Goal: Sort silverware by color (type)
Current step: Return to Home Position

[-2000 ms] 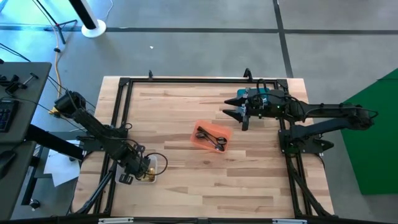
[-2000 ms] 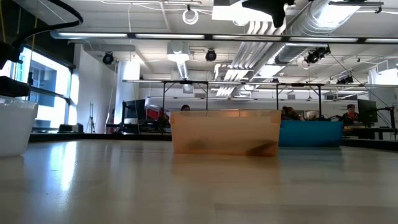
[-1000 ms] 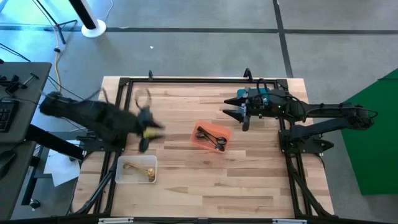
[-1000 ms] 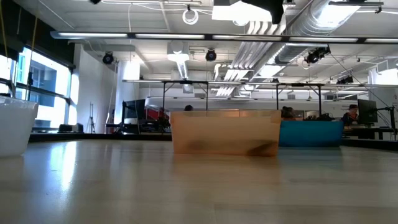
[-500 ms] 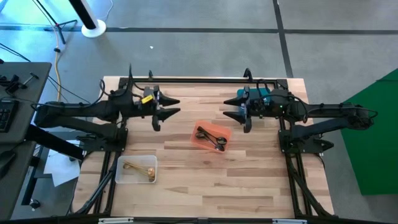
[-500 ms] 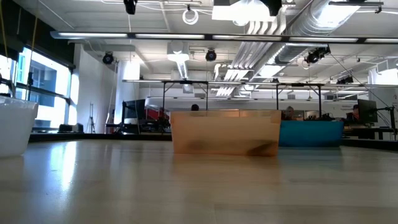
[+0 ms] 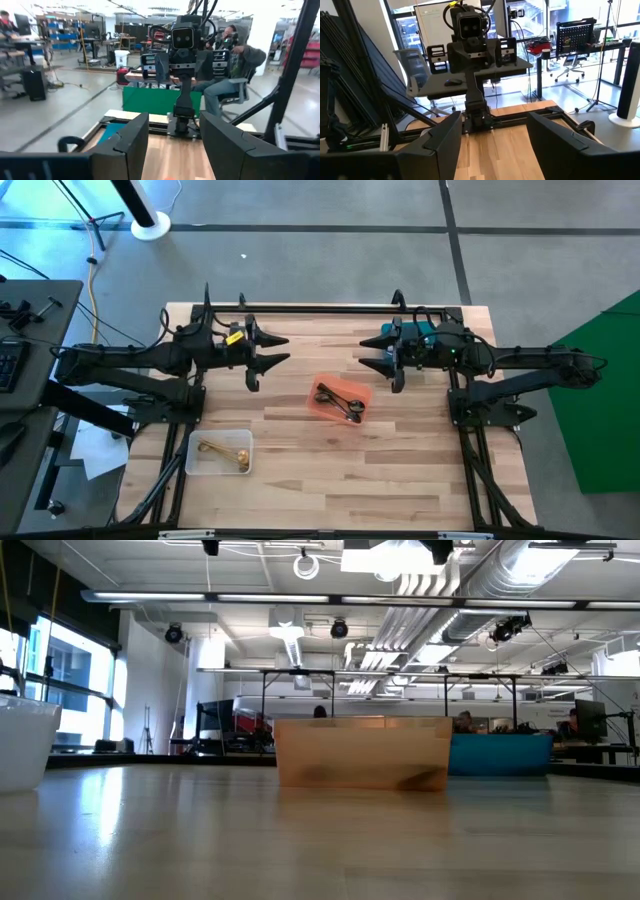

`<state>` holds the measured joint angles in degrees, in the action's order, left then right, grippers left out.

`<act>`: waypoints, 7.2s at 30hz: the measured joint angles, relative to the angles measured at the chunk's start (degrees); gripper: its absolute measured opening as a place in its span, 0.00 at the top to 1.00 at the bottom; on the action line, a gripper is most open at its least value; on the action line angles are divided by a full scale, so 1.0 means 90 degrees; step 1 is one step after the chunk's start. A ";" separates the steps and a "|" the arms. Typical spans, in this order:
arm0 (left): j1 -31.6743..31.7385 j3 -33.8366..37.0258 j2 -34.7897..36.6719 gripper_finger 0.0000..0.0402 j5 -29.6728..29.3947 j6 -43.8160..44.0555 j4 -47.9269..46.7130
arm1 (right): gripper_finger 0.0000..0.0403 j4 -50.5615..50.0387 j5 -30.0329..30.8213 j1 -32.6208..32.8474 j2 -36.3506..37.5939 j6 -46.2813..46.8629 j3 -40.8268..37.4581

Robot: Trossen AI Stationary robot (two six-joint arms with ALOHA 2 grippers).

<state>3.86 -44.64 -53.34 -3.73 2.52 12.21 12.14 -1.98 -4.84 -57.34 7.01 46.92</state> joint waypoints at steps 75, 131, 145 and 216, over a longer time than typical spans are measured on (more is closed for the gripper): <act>-0.0012 0.0000 0.0000 0.58 -0.0274 -0.0321 0.0507 | 0.48 0.0334 0.0317 0.0002 0.0000 0.0221 0.0002; -0.0012 0.0000 0.0000 0.58 -0.0084 0.0309 0.0537 | 0.48 0.0306 0.0152 0.0002 -0.0002 0.0155 0.0003; -0.0014 0.0000 0.0000 0.58 -0.0138 0.0259 0.0456 | 0.48 0.0306 0.0152 0.0002 -0.0002 -0.0293 0.0004; -0.0015 0.0000 0.0000 0.58 -0.0447 0.0356 0.0539 | 0.48 0.0306 0.0151 0.0000 -0.0002 -0.0617 0.0000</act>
<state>3.73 -44.64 -53.34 -7.75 5.73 17.06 14.90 -0.62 -4.84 -57.36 1.45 46.92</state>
